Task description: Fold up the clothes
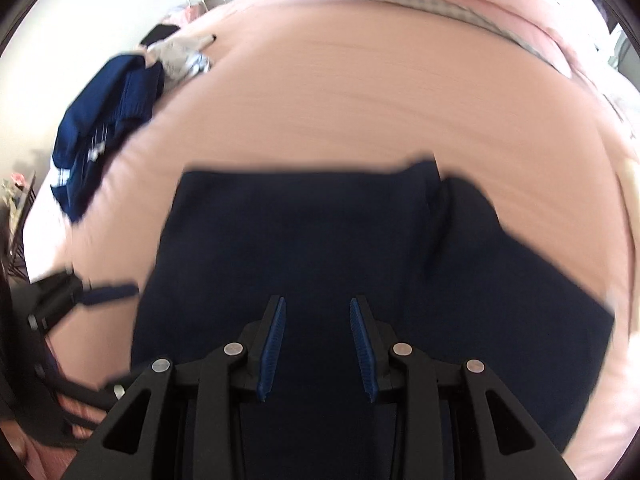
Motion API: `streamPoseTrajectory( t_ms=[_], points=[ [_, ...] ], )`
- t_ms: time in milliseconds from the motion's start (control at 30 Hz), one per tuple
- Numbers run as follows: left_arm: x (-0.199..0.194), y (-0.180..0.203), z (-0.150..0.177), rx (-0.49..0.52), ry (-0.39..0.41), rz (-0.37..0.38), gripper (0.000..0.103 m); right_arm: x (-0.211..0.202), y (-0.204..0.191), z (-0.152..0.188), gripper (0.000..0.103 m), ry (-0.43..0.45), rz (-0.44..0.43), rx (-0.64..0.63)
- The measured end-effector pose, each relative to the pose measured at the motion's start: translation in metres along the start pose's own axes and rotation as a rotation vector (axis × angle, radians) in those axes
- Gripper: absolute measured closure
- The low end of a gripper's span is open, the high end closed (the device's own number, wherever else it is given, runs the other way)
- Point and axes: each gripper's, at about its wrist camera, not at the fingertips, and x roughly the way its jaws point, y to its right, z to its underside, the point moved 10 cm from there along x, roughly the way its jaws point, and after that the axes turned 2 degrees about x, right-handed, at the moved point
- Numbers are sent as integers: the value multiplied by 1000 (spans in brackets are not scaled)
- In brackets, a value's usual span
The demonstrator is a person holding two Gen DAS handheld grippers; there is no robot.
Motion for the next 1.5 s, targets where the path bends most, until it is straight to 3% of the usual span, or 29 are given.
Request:
streamPoseTrajectory(
  t_ms=[267,367,433,500,633,700,833,967,1100,1200,1267,1300,1333,1367,1400,1433,1500],
  points=[
    [-19,-2,51,-28,-106,-77,33,-35,8,103,70,-1,90,-33],
    [-23,0,60,-60,-108,-66,33,-52,14,112,70,68,75,63],
    [-21,1,66,-40,-125,-99,32,-56,8,110,70,127,64,131],
    [-22,1,71,-32,-130,-125,32,-45,7,133,70,51,118,150],
    [-23,-4,74,-32,-116,-143,32,-63,28,156,70,104,114,284],
    [-23,-9,69,-38,-94,-163,33,-80,39,166,70,172,98,352],
    [-39,-20,53,-128,70,-101,33,-104,70,181,70,282,68,554],
    [-47,-30,46,-235,189,10,33,-91,97,200,70,205,50,698],
    [-34,-30,59,-238,154,8,33,-76,92,207,69,172,-40,738],
    [-36,69,-23,-222,109,-30,33,-70,86,208,60,149,-120,746],
    [-35,71,-24,-234,115,-11,33,-69,89,201,60,153,-101,732],
    [-34,74,-27,-243,119,-2,33,-69,91,197,64,157,-88,723],
    [-24,86,-30,-254,127,-3,33,-64,92,195,79,160,-79,723],
    [-29,74,-6,-263,132,-2,33,-59,91,192,87,160,-77,723],
    [-29,73,-3,-275,137,1,33,-58,92,189,93,164,-79,724],
    [-33,90,8,-289,144,7,33,-58,93,187,94,168,-82,724],
    [-30,85,14,-314,157,24,33,-62,94,184,94,177,-77,712]
  ],
)
